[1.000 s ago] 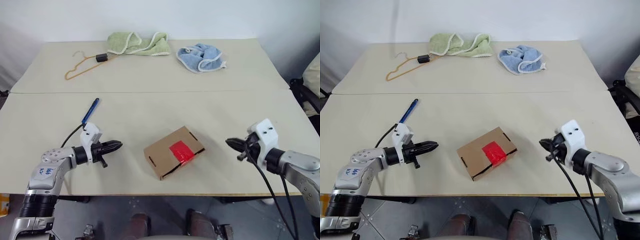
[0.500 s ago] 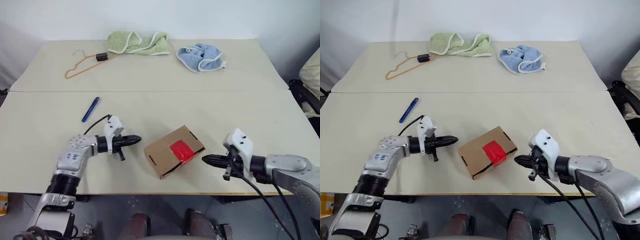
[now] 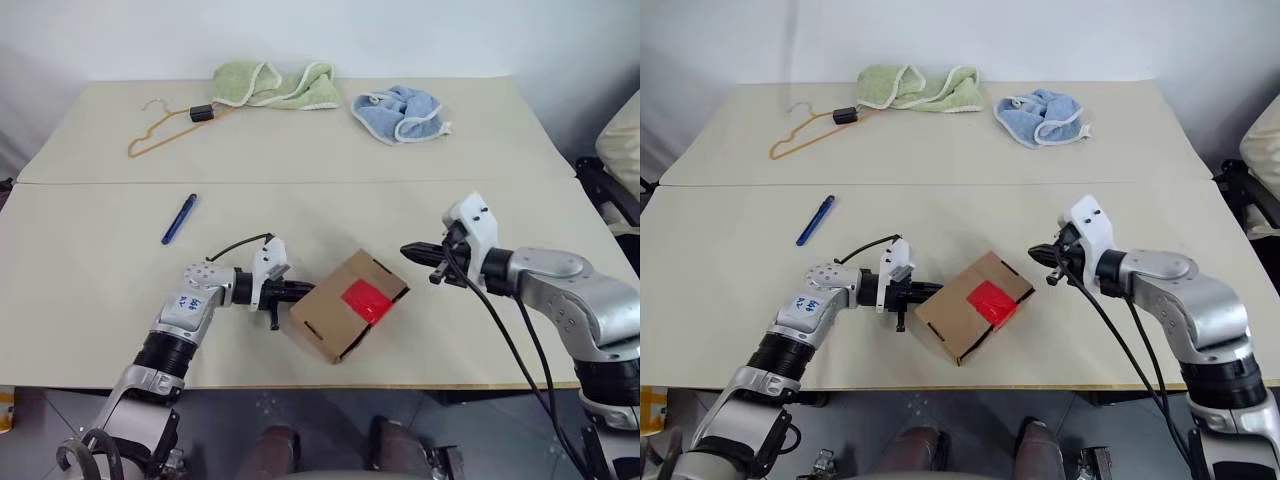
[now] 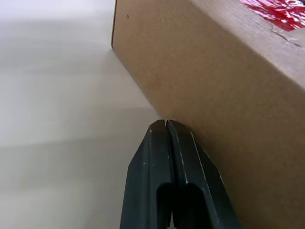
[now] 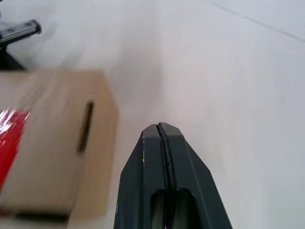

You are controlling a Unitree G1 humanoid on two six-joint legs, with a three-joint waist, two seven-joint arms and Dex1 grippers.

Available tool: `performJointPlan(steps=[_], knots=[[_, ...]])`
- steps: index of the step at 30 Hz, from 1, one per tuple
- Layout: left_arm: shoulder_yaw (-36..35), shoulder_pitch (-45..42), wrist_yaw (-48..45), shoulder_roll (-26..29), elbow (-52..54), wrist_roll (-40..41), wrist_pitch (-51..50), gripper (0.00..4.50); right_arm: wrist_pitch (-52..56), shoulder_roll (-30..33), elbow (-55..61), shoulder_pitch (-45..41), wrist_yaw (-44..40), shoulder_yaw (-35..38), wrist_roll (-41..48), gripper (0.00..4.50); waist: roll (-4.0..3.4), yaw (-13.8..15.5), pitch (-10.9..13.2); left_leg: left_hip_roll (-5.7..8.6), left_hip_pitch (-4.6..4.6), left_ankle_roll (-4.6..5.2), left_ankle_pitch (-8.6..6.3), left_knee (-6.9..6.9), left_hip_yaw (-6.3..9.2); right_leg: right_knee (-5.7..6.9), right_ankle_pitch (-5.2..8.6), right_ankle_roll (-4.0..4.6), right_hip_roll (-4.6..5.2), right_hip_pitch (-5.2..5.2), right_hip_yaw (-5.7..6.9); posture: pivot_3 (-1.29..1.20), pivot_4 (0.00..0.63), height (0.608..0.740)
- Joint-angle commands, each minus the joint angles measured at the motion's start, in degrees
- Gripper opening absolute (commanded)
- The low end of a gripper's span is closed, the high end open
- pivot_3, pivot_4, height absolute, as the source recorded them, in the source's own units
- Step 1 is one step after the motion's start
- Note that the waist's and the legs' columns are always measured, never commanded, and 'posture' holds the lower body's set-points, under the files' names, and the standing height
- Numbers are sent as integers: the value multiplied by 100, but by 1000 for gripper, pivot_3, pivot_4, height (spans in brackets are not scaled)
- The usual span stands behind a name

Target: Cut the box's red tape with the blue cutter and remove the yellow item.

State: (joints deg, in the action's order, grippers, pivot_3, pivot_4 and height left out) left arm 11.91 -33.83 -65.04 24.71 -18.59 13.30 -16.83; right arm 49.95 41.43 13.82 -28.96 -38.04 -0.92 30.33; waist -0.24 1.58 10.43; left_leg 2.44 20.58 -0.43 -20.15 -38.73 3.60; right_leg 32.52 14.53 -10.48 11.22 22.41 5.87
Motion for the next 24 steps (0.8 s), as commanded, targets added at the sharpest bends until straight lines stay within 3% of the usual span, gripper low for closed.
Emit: performJointPlan(steps=[1, 6, 9, 12, 17, 24], knots=[[152, -37, -46, -99, 7, -111, 57, 30, -107, 29, 51, -128, 110, 128, -191, 0, 0, 3, 0, 0, 5, 1, -1, -6, 0, 0, 0, -1, 0, 0, 1, 0, 150, 740], [-37, -140, -4, 43, -344, -182, 260, 30, 395, 850, 893, 503, -72, 426, -126, 0, 0, 10, 0, 0, 44, 3, -2, -33, 12, 0, -4, -4, 0, 17, 11, 0, 150, 740], [-72, -220, -45, 82, -515, -188, 381, 30, 725, 1571, 1751, 1312, -376, 181, -54, 0, 0, -6, 0, 0, 43, 3, -2, -34, 10, 0, -9, -1, -1, 17, 10, 0, 150, 740], [-88, -295, -65, 65, -618, -195, 430, 30, 861, 1885, 2246, 1701, -549, 88, 65, 0, 0, -31, 0, -5, 38, 2, -2, -38, 4, 2, -16, 3, -6, 15, 6, 0, 150, 740], [-86, -377, -100, 9, -712, -199, 469, 30, 1060, 1417, 2361, 1463, -523, 160, 531, 0, 5, -18, 3, -11, 38, 2, 12, -46, -2, -2, -43, 13, -9, 14, 2, 0, 150, 740], [-80, -374, -255, -87, -446, -48, 165, 30, 767, 456, 1351, 588, -53, -13, 208, 0, 9, -1, 5, -10, 47, 1, 15, -48, 7, -1, -48, 15, -10, 20, 4, 0, 150, 740]])
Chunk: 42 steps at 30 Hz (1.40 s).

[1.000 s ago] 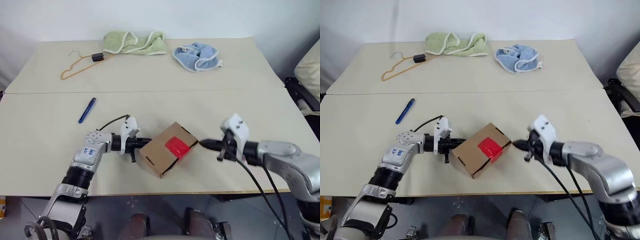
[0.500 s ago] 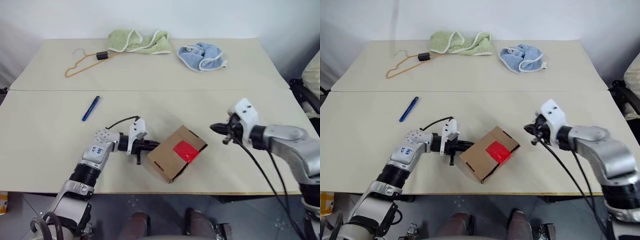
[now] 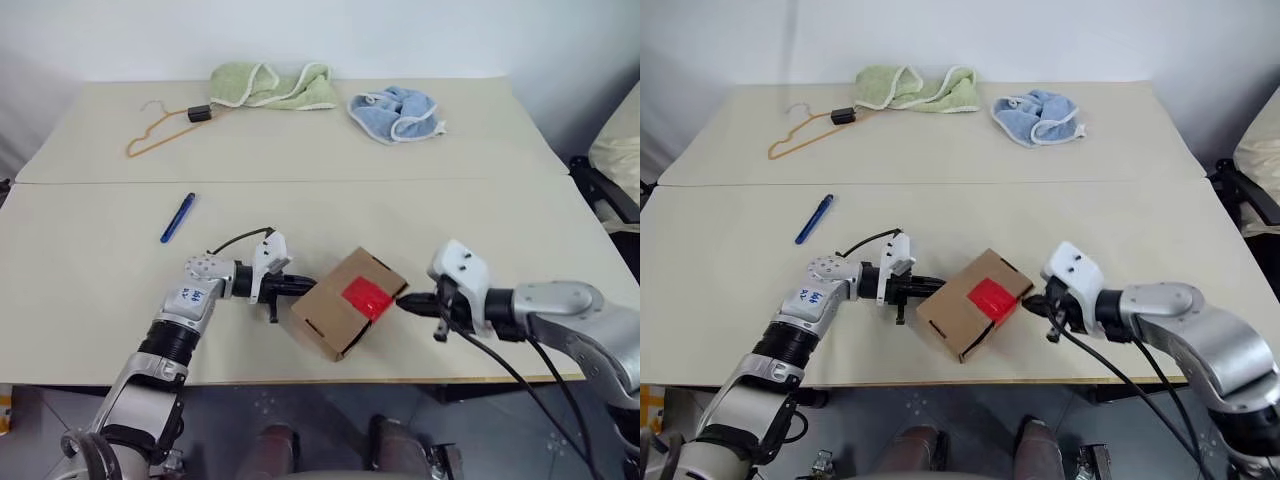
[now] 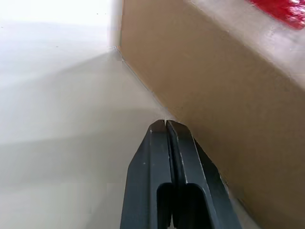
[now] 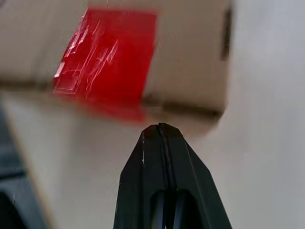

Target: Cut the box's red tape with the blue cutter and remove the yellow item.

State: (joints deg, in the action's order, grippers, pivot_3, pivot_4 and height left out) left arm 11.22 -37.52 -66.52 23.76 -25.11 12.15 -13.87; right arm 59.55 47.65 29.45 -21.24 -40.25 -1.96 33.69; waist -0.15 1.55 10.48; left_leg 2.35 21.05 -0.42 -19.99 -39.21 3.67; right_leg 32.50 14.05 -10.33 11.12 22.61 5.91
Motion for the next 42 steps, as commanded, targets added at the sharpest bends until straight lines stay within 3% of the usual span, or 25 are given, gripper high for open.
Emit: performJointPlan(steps=[1, 16, 20, 29, 34, 42], knots=[[16, -1, -149, 19, 271, 74, -219, 30, -247, -291, -375, -303, 236, 134, -164, 0, 0, -6, 0, 1, 3, 0, 0, 0, 0, -3, 0, 0, 0, 1, 0, 0, 150, 740], [338, -127, -146, -170, 999, 75, -1427, 30, -1561, -1291, -2480, -1576, 201, -349, -1113, 0, -1, -32, 0, -1, 5, 1, 0, 1, -8, -1, 0, 0, -5, 7, -4, 0, 150, 740], [236, -32, -78, -72, 1166, 93, -1516, 30, -1429, -1189, -2110, -1445, 346, -60, -1144, 0, -1, -31, 0, 0, 7, 1, 0, 1, -7, -3, 0, 0, -5, 10, -4, 0, 150, 740], [18, 103, 10, 242, 1132, 109, -1426, 30, -583, -231, -658, -240, 239, 954, -744, 0, -1, -18, 0, -2, 7, 0, 0, 2, -8, 0, 0, 0, -6, 10, -4, 0, 150, 740], [15, 161, 14, 217, 1208, 150, -1482, 30, -358, 33, -291, 318, -177, 764, -455, 0, -1, -25, 0, -1, 7, 1, -1, 1, -12, 0, 0, -1, -5, 10, -8, 0, 150, 740], [95, 234, 106, 73, 1547, 280, -1839, 30, -910, -701, -1330, -539, -207, -153, -805, 0, -1, -74, 0, -5, -6, -2, 1, -1, -20, 14, 0, 0, -8, 10, -20, 0, 150, 740]])
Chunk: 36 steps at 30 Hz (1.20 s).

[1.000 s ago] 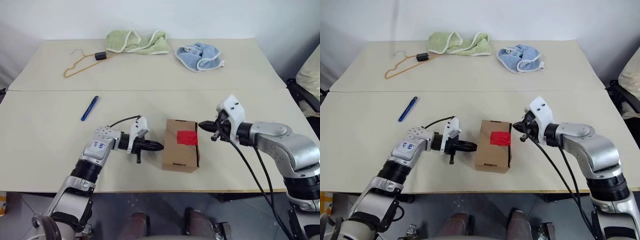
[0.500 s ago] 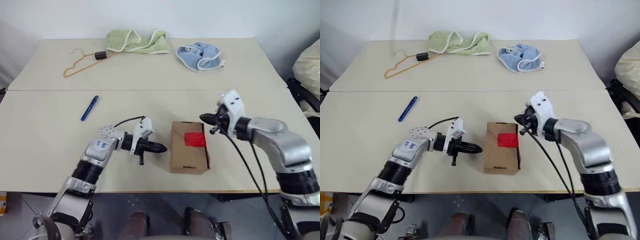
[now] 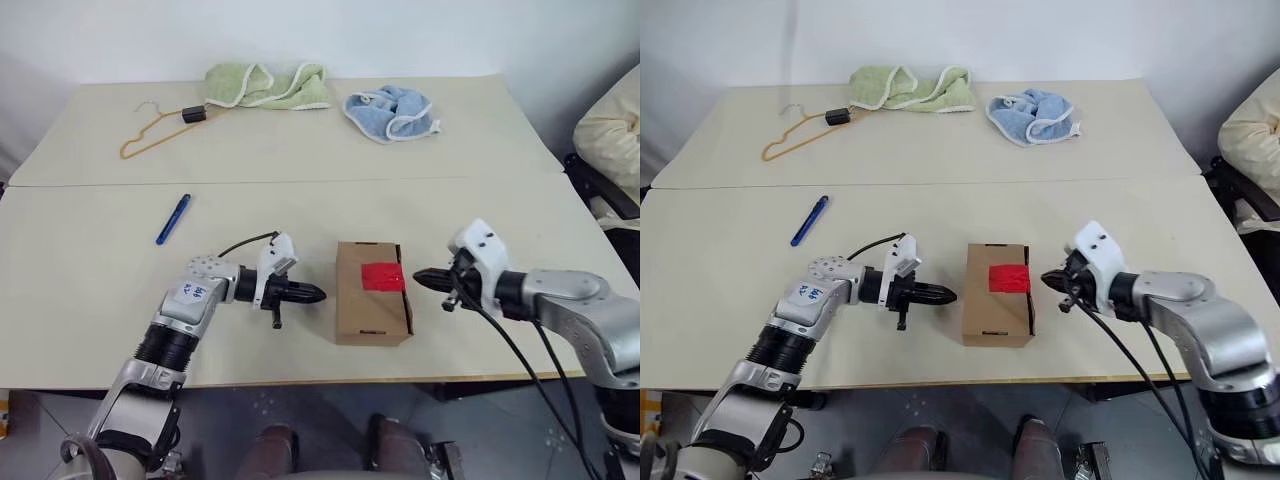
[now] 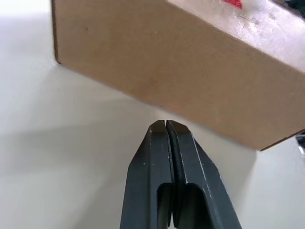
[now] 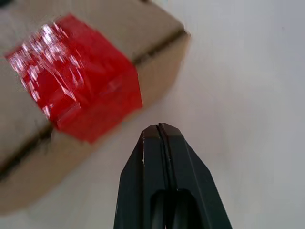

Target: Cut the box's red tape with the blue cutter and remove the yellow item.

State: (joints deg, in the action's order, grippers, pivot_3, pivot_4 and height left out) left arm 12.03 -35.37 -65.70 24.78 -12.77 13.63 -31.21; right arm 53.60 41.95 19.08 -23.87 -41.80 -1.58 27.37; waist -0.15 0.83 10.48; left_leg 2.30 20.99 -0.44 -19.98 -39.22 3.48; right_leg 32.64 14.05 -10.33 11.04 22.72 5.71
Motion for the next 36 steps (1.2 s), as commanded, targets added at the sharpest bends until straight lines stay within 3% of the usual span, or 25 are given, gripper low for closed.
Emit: performJointPlan(steps=[1, 12, 19, 27, 33, 36], knots=[[33, 49, 18, -34, 382, 151, -157, 30, -379, -192, -410, -380, -60, -275, -231, 0, 0, -2, 0, 1, 1, 0, 0, 0, 0, 0, 0, 0, 0, 1, -1, 0, 150, 740], [260, 280, 317, -364, 1039, 288, -686, 30, -1230, -889, -1690, -1386, -247, -645, -718, 0, -1, 39, 0, 1, 8, 0, 0, 0, 1, -3, 0, 0, 0, 6, 0, 0, 150, 740], [-26, 291, 463, -125, 1001, 347, -751, 30, -1446, -586, -1376, -1238, 196, -87, -1040, 0, -1, 34, 0, 1, 8, -1, 0, 0, 0, -3, 0, 0, -1, 8, -1, 0, 150, 740], [-683, 116, 537, 717, 384, 285, -498, 30, -229, 386, 93, -140, 582, 1365, -751, 0, -1, 68, 0, 1, 10, -1, 0, 1, -1, -4, 0, 0, -1, 9, 0, 0, 150, 740], [-706, -568, 803, 357, -974, -23, 603, 30, 1301, 1038, 1691, 1292, 287, 2023, -1, 0, 1, 89, 0, 2, 11, 0, 0, -3, -3, -1, 0, 0, 0, 7, 0, 0, 150, 740], [-502, -878, 578, -26, -1349, -52, 876, 30, 1986, 979, 2399, 1712, 307, 2229, 436, 0, 1, 81, 0, 2, 8, 1, -1, -5, -7, 1, -2, -2, 0, 6, -5, 0, 150, 740]])
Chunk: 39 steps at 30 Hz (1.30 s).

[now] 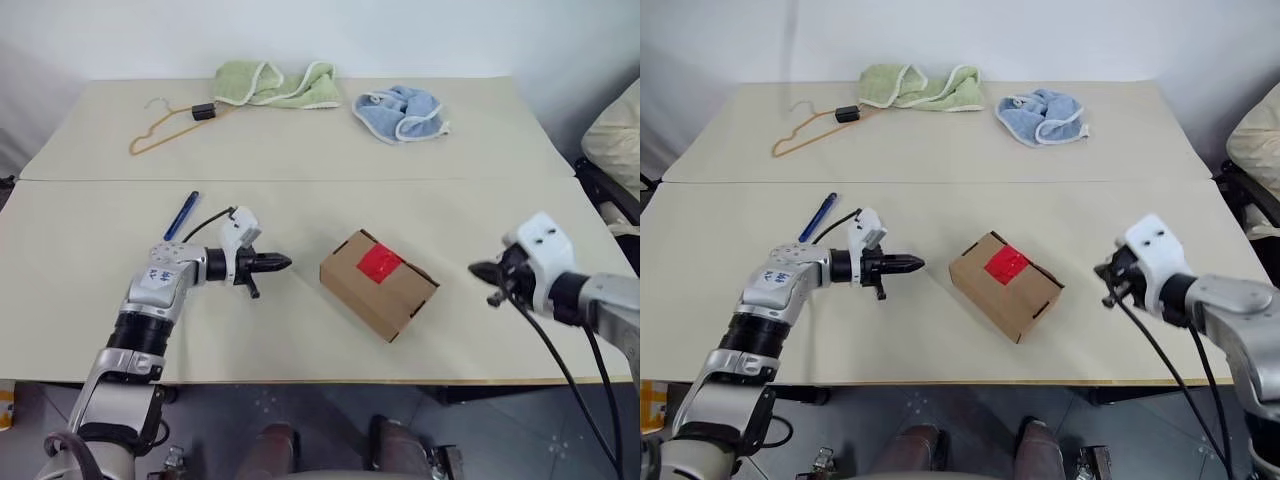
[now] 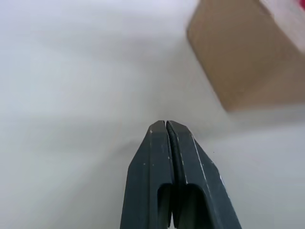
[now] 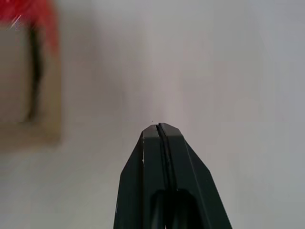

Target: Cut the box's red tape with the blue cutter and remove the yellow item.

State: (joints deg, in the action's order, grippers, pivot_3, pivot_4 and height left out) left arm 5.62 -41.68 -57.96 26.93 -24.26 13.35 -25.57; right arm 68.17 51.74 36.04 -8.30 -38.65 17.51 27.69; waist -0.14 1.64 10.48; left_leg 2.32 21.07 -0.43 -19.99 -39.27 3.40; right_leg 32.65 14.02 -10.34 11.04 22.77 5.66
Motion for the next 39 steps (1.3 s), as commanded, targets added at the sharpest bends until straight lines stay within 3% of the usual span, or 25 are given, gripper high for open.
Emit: performJointPlan(steps=[1, 7, 15, 39], knots=[[177, -325, -241, -324, -303, -47, 387, 30, 691, -72, 852, 180, 31, 356, 530, 0, 1, -1, 0, 0, 0, 0, 0, 0, 0, 0, 0, 0, 0, 0, 0, 0, 150, 740], [354, -627, -516, -631, -754, -121, 617, 30, 1121, -723, 1142, -70, 536, 10, 834, 0, 2, -38, 1, -2, -5, 0, 0, 0, -4, 5, 0, 0, -2, 1, -4, 0, 150, 740], [417, -743, -719, -731, -854, -154, 628, 30, 871, -1190, 891, -450, 993, -578, 744, 0, 3, -23, 1, 0, -4, 0, 0, -1, -2, 7, 0, 0, -1, 2, -5, 0, 150, 740], [259, -852, -527, -1168, -1222, -392, 1082, 30, 800, -1100, 787, -611, 1031, -675, 737, 0, 3, -22, 1, 0, -4, 2, 1, -3, -2, 10, 0, 0, -2, 2, -6, 0, 150, 740]])
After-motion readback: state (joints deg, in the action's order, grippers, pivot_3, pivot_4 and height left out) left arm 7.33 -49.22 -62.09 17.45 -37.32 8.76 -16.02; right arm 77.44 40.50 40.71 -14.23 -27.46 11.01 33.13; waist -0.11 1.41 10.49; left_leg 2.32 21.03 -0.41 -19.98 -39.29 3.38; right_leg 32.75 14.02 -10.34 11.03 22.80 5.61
